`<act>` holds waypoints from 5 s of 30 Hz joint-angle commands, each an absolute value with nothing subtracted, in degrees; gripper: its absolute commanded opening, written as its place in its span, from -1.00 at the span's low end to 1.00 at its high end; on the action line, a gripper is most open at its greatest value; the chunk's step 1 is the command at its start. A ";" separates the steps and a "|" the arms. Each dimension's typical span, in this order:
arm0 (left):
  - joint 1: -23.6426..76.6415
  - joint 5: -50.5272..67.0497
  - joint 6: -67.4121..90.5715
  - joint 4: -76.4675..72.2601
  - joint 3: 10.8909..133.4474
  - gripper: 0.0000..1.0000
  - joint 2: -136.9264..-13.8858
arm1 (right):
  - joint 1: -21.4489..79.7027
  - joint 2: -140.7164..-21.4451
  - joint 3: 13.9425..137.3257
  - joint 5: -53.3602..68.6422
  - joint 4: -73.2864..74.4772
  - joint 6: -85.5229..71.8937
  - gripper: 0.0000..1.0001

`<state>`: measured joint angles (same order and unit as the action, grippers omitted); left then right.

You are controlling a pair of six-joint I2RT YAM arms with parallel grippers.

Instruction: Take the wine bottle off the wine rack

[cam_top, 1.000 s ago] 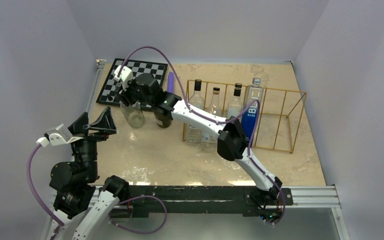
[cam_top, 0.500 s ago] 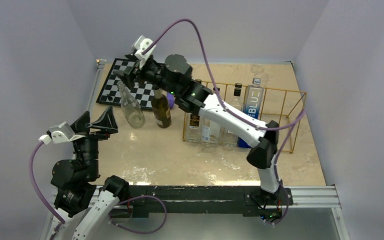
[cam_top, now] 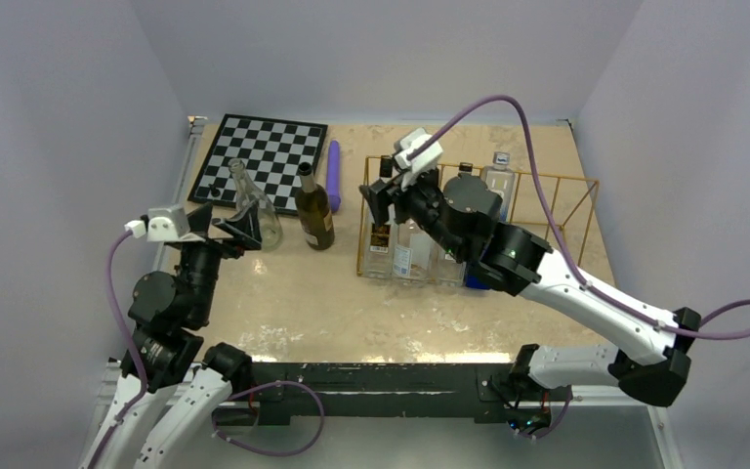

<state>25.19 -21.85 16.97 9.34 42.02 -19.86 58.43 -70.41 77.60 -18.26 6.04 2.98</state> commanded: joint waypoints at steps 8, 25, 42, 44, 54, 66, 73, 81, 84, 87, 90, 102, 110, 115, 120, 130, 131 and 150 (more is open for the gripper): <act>25.89 -12.44 17.97 8.39 45.35 0.99 -25.84 | 36.32 -62.56 67.81 -34.86 26.62 -5.92 0.86; 26.63 -14.84 17.95 8.51 44.88 0.99 -23.65 | 17.46 -71.55 68.24 -19.52 27.15 -9.61 0.79; 26.81 -14.92 17.76 8.34 44.79 0.99 -23.99 | 13.75 -75.26 66.51 -18.27 23.00 -8.66 0.05; 26.76 -15.02 17.75 8.35 44.79 0.99 -24.05 | 13.73 -73.25 66.84 -19.09 24.64 -8.29 -0.14; 26.81 -14.12 17.75 8.38 45.04 0.99 -24.68 | 14.82 -59.74 65.39 -14.51 30.14 -7.20 -0.64; 26.81 -11.25 17.41 8.80 46.06 0.99 -26.40 | 25.31 -49.80 65.79 -18.38 35.93 -3.76 -0.82; 26.81 -2.41 21.16 13.88 49.35 0.98 -29.36 | 27.95 -44.01 68.33 -12.76 40.03 -2.68 -0.85; 26.76 7.63 16.43 22.54 55.70 0.94 -31.27 | 33.61 -40.18 60.08 8.24 24.81 -1.22 -0.92; 26.81 8.80 15.71 24.46 55.82 0.94 -30.94 | 37.05 -42.13 59.14 13.41 19.57 -1.90 -0.92; 26.82 11.22 16.55 23.55 53.30 0.94 -29.55 | 40.77 -44.75 59.30 15.77 16.23 -2.58 -0.92; 26.81 13.34 17.84 22.85 51.23 0.94 -28.74 | 43.83 -47.02 59.10 17.74 12.24 -3.36 -0.92; 26.81 25.24 19.79 18.86 49.94 0.91 -30.54 | 53.16 -54.76 56.98 16.52 5.54 5.58 -0.81; 26.81 34.27 23.24 14.83 50.55 0.80 -35.27 | 53.70 -55.36 52.67 16.97 0.34 5.66 -0.47; 26.81 30.35 23.52 14.14 50.12 0.76 -38.72 | 53.70 -54.84 51.11 16.78 0.26 5.26 -0.12; 26.94 35.49 24.08 10.63 49.93 0.91 -40.92 | 53.79 -53.32 50.78 17.06 -0.35 4.68 0.34; 27.63 42.33 16.58 11.49 52.07 0.99 -43.97 | 53.77 -44.99 53.09 18.92 8.70 6.14 0.97; 27.89 43.06 14.85 12.99 53.23 0.98 -44.78 | 53.75 -43.76 53.28 18.83 9.67 6.07 0.98; 48.64 19.91 8.33 19.50 64.21 0.45 -56.97 | 53.70 -25.31 47.38 2.22 13.58 3.32 0.98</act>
